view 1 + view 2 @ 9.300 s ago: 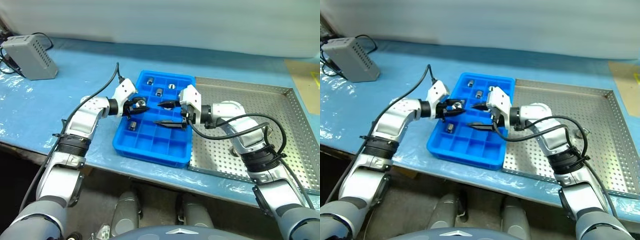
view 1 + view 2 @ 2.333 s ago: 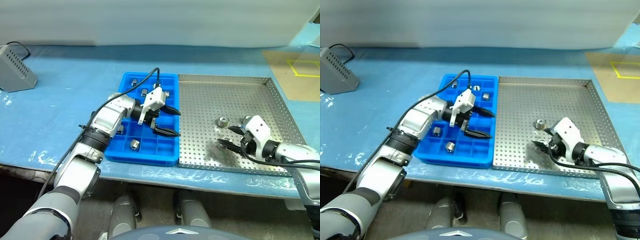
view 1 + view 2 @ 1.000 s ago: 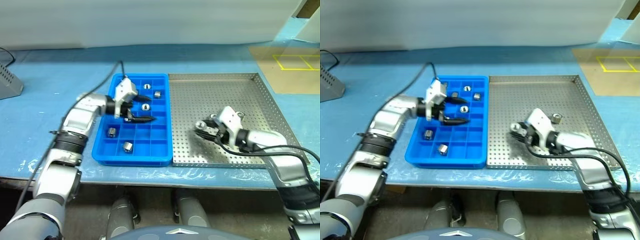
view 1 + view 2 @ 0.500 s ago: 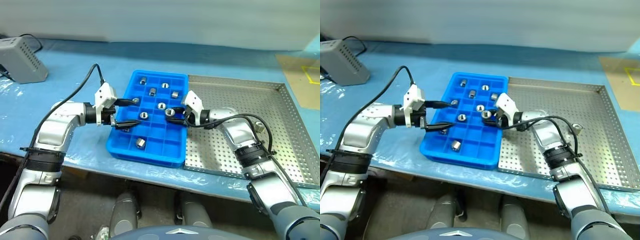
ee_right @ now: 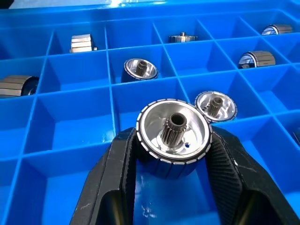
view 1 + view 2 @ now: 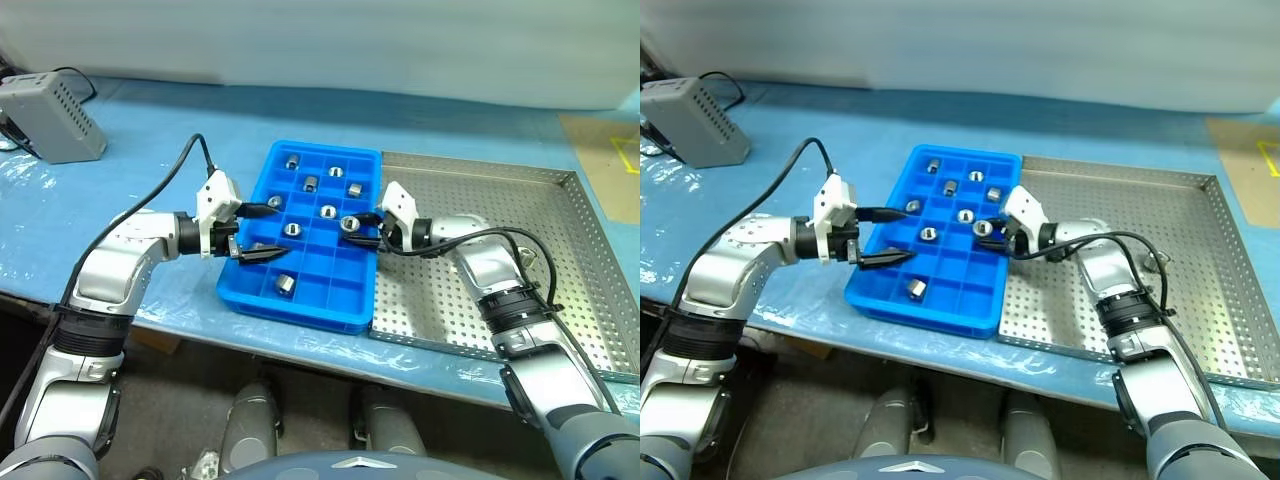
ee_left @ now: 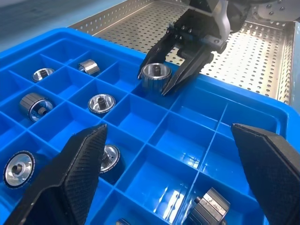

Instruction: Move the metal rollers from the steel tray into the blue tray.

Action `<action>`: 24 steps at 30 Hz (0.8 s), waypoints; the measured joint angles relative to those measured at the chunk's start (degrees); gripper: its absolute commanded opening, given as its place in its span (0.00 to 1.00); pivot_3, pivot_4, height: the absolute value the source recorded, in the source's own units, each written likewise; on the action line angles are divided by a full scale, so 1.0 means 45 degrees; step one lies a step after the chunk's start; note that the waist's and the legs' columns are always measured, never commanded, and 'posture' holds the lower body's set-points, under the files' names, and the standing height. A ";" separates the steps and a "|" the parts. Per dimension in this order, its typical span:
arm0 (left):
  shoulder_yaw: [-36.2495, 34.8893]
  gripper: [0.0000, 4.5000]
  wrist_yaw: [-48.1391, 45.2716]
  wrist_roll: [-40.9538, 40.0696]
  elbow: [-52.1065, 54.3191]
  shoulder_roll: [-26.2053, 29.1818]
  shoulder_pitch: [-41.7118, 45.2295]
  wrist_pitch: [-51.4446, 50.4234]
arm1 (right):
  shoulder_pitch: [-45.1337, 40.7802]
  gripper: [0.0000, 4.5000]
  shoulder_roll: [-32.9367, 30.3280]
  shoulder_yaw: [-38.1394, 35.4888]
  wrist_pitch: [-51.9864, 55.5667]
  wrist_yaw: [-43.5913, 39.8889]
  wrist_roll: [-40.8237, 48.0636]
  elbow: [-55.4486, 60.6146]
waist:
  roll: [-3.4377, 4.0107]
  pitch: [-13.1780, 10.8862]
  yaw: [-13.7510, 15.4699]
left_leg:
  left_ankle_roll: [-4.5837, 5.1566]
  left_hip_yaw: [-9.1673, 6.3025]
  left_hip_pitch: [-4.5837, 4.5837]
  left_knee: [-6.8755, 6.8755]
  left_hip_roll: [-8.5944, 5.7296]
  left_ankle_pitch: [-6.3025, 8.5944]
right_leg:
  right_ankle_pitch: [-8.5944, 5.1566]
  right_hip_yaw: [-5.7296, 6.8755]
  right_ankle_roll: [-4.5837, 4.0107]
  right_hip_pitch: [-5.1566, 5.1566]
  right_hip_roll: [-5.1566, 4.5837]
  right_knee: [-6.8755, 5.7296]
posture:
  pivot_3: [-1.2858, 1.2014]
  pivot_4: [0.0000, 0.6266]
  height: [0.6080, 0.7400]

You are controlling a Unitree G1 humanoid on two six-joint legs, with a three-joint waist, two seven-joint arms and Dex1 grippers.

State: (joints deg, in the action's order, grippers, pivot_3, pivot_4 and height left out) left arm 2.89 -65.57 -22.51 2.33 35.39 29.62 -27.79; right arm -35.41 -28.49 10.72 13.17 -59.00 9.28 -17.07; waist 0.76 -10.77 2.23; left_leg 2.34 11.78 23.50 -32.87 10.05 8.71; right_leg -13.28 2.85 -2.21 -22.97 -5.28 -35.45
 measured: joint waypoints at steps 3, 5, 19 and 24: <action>0.0165 1.00 -0.0076 0.0012 -0.0348 -0.0173 0.0303 0.0103 | 0.0387 0.38 -0.0140 -0.0258 0.0152 0.0134 0.0110 0.0490 | -0.0002 0.0002 -0.0006 | -0.0001 0.0000 -0.0004 -0.0001 0.0000 -0.0001 | 0.0000 -0.0003 0.0000 0.0002 0.0000 -0.0003 | 0.44 0.24 1.00; 0.0313 1.00 -0.0151 0.0026 -0.0492 -0.0214 0.0478 0.0173 | 0.0522 0.54 -0.0135 -0.0332 0.0222 0.0308 0.0155 0.0630 | -0.0003 0.0002 -0.0034 | -0.0003 0.0001 -0.0012 -0.0001 0.0000 -0.0002 | 0.0000 -0.0009 0.0000 0.0003 0.0001 -0.0007 | 0.43 0.24 1.00; 0.0889 1.00 -0.0682 0.0305 -0.1683 -0.0668 0.1067 0.0942 | 0.1574 0.73 -0.0368 -0.1237 0.1171 0.1532 0.0572 0.2028 | -0.0004 0.0003 -0.0211 | -0.0003 0.0002 -0.0006 0.0027 -0.0015 -0.0003 | -0.0002 -0.0015 -0.0002 0.0002 0.0004 0.0024 | 0.40 0.24 1.00; 0.0929 1.00 -0.0690 0.0356 -0.1990 -0.0925 0.1183 0.1175 | 0.2509 0.73 -0.1747 -0.2282 0.1304 0.1600 0.0640 0.2153 | -0.0005 0.0002 -0.0306 | -0.0004 0.0002 -0.0010 0.0028 -0.0012 -0.0004 | -0.0002 -0.0020 -0.0002 0.0003 0.0008 0.0027 | 0.39 0.24 1.00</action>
State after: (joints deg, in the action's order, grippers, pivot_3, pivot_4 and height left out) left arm 7.08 -68.68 -20.90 -6.62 31.23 34.95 -22.51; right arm -24.12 -36.35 0.45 19.03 -51.80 12.16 -7.37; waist 0.74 -10.76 0.85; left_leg 2.32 11.79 23.46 -32.74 10.00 8.69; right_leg -13.29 2.77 -2.22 -22.96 -5.25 -35.33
